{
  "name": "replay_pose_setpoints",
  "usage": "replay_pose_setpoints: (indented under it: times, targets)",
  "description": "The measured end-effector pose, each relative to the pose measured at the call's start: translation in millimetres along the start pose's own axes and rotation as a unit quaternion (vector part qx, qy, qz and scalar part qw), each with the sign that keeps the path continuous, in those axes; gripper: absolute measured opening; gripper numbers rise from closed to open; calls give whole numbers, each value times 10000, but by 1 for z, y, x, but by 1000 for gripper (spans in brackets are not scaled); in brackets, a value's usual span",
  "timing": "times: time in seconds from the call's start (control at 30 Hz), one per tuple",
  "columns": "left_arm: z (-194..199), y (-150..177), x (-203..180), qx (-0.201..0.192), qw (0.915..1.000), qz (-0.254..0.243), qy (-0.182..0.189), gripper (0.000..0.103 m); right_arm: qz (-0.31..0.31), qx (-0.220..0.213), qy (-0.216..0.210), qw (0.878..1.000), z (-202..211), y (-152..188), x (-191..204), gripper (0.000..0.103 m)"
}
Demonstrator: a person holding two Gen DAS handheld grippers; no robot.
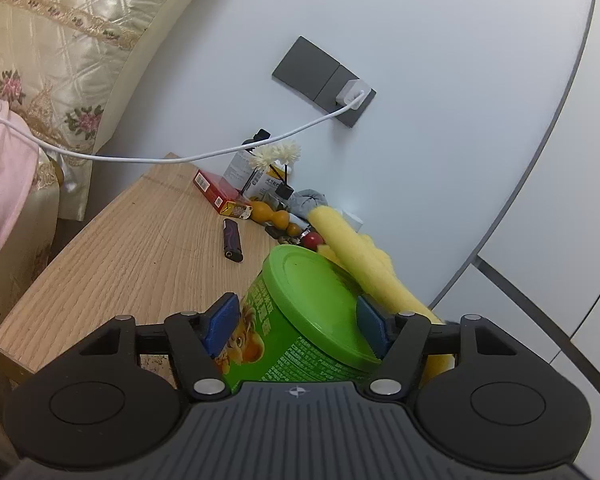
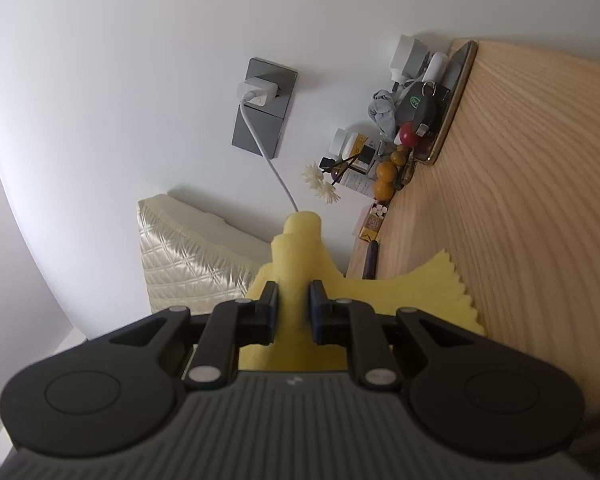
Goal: Clean container
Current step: 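Tilt the canister with the left gripper while the right gripper wipes its side with the cloth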
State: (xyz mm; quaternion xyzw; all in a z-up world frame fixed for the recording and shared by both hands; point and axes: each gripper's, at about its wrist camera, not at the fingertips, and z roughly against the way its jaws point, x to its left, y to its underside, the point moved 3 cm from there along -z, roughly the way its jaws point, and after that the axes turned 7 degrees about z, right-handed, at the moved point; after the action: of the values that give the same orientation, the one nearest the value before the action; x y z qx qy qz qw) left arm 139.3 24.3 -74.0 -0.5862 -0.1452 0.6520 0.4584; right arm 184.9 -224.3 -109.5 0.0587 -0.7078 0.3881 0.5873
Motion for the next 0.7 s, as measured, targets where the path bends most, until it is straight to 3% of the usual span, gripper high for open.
replay_pose_setpoints:
  times: [0.23,0.7]
  targets:
    - [1,2,0,-72,10000,-30,8,69,-275,57,-147,9995,-26,-5,-10,17]
    - [-2,4,-3,-85,9999,-121,20,70,-371,148,-159,9991,6,-4,-8,17]
